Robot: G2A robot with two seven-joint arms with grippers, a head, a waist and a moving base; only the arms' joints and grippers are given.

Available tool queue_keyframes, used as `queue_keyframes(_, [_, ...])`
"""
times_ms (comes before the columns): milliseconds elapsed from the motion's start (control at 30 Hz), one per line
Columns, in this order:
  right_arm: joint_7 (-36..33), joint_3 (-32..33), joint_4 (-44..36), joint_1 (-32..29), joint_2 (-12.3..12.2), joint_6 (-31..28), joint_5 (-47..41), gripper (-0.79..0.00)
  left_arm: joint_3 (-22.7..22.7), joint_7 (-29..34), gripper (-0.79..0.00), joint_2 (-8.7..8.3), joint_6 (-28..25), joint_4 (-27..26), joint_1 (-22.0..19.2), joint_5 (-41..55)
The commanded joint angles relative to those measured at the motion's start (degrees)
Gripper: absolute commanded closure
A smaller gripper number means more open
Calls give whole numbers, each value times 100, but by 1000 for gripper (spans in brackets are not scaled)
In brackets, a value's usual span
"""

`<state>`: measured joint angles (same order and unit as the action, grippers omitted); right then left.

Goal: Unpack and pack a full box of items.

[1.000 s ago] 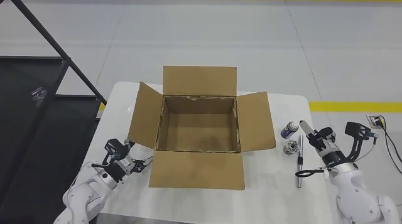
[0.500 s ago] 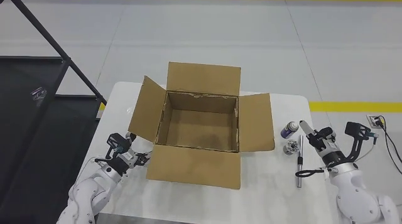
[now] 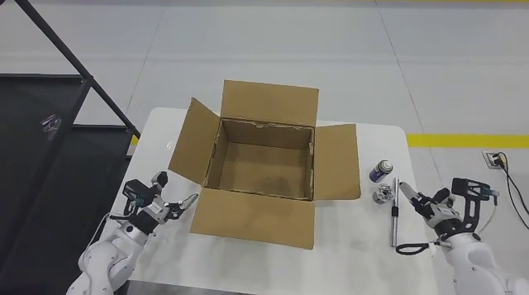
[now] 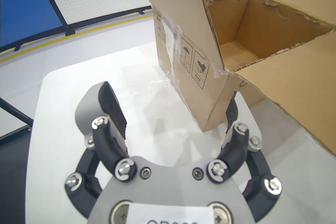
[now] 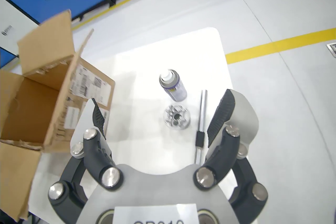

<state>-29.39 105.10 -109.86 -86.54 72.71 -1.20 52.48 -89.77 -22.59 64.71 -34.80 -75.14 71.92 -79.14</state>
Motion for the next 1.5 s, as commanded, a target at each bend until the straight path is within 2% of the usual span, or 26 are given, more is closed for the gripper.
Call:
queue_keyframes(0, [-269,-1,-47,-27,-13,114,214,-785,-177,-239,-785,-26,-145,-115,194,203])
queue_keyframes(67, [-269,-1,-47,-27,-13,114,214,-785,-349,-400,-785,-54,-353,-256,358,397])
queue_keyframes(433, [-269,-1,-47,-27,-13,114,214,-785,-349,-400,-785,-54,-353,-256,358,397])
queue_keyframes(533, [-252,-283,-70,-83,-40,121,1181,-785,-349,-400,-785,-54,-353,-256,358,397])
queue_keyframes(600, [-368,-440,-38,-60,-47,410,1787,-785,-324,-359,-785,-43,-281,-271,403,504])
queue_keyframes(700, [-813,-633,97,78,-65,511,2343,-785,-370,-369,-785,-27,-230,-232,488,920])
queue_keyframes(833, [-1738,-860,448,500,-100,297,2782,-785,-487,-498,-785,-22,-219,-228,591,1311])
queue_keyframes(1033, [-2290,-1039,1109,1223,-68,567,2314,-785,-583,-715,-785,-18,-473,-290,685,1804])
queue_keyframes(1467, [-2325,-1133,1316,1333,-67,548,2347,-785,-594,-631,-785,-16,-530,-344,707,1987])
